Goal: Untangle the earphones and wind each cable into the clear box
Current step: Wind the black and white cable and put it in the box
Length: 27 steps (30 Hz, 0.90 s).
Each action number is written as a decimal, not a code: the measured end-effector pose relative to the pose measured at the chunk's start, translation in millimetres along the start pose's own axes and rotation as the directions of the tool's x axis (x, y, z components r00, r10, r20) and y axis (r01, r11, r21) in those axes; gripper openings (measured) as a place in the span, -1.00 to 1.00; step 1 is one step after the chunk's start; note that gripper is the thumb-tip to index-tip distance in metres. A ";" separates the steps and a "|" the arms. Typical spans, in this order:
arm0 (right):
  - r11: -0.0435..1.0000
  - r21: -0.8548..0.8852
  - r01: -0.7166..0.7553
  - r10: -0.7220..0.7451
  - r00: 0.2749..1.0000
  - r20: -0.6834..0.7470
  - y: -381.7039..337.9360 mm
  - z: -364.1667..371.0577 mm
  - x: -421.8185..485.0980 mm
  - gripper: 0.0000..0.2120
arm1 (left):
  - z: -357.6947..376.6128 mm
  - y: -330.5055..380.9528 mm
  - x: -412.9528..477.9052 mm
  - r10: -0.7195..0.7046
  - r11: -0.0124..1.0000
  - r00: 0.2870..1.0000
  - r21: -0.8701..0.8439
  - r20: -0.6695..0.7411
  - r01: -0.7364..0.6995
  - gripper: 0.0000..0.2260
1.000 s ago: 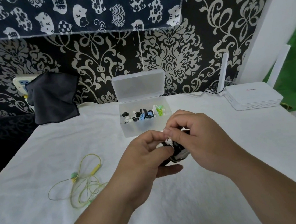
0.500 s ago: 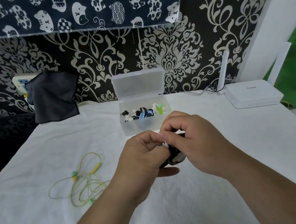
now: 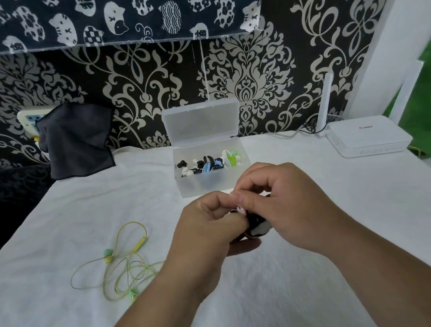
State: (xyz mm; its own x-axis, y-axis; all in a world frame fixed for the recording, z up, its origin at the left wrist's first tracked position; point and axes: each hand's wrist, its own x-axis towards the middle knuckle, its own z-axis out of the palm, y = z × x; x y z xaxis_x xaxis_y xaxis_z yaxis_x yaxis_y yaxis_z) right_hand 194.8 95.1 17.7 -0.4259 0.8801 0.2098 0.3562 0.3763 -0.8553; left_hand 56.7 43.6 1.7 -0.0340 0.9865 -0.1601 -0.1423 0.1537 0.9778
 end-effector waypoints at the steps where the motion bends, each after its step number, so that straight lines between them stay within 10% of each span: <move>1: 1.000 -0.009 0.000 0.000 1.000 0.002 1.3 -1.1 0.4 -0.84 | -1.7 1.1 0.1 -0.022 0.999 0.999 -0.031 0.031 0.023 -0.87; 23: 0.997 -0.063 -0.043 0.041 0.999 -0.024 -3.1 4.9 -3.5 -0.96 | 3.2 -3.2 1.3 0.063 0.998 0.998 0.005 -0.031 -0.063 -0.88; 27: 0.961 -0.081 -0.264 0.259 0.963 -0.075 3.3 11.1 -4.0 -0.61 | 3.2 -3.5 2.2 0.085 0.996 0.994 -0.008 -0.064 -0.086 -0.83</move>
State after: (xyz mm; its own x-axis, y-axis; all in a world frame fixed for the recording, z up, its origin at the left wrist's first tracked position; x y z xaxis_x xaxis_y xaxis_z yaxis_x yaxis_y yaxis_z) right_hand 188.4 89.7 8.7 -0.2560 0.9665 0.0163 0.5224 0.1526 -0.8390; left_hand 60.3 45.4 -1.6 -0.1092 0.9904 -0.0846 -0.1467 0.0681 0.9868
